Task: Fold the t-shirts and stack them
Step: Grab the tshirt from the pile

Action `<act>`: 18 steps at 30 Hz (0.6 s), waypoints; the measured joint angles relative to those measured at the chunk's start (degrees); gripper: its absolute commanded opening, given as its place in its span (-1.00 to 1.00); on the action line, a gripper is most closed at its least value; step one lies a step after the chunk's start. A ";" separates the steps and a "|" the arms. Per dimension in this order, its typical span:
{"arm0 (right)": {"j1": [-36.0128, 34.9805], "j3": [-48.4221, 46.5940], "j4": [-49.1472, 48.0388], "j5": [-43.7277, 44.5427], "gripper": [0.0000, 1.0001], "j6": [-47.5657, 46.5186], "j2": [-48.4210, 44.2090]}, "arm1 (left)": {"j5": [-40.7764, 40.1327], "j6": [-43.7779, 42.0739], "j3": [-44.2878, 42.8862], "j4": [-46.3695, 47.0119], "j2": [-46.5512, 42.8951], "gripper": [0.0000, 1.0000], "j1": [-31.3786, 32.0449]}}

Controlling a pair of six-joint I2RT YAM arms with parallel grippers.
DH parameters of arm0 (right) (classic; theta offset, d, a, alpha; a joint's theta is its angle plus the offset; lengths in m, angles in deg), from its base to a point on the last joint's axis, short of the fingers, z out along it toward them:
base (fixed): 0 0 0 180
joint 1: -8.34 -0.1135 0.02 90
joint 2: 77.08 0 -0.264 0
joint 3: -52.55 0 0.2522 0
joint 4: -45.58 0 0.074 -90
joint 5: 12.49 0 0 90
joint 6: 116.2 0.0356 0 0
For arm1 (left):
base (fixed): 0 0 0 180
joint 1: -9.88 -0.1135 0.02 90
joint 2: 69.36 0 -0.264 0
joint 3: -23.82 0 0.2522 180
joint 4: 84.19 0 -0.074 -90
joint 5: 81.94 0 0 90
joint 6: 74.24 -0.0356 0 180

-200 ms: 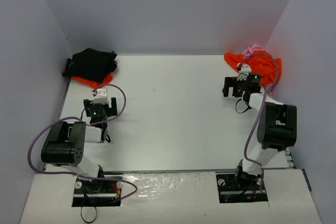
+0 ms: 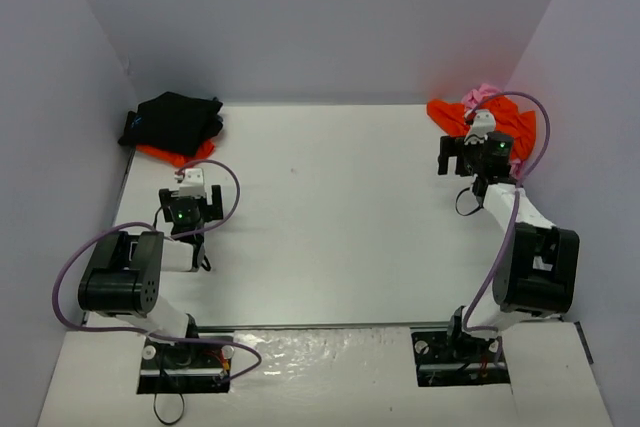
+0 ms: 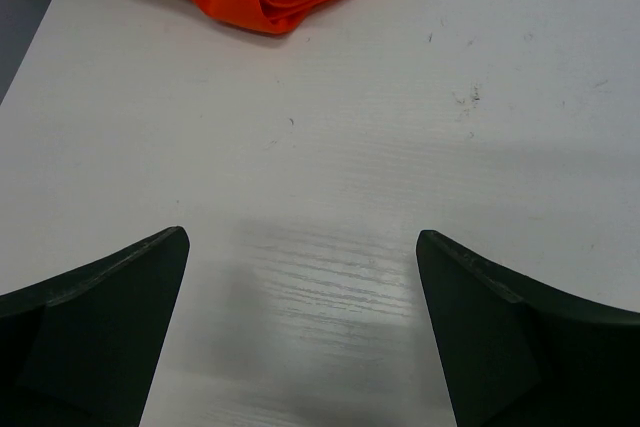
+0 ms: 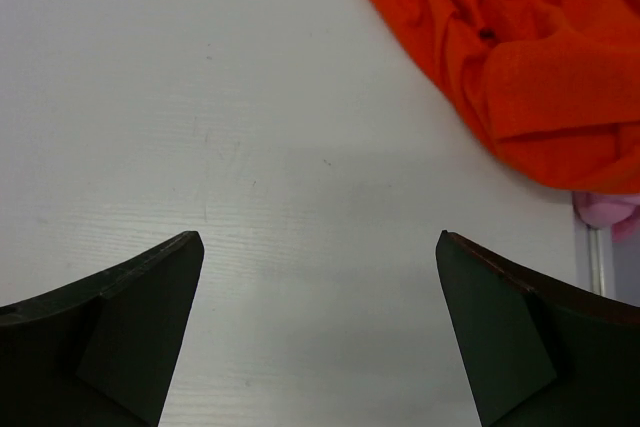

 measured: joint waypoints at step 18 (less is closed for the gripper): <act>-0.69 -1.47 4.51 6.99 1.00 -3.79 -6.44 | 0.01 0.02 -0.03 0.00 0.00 0.94 0.00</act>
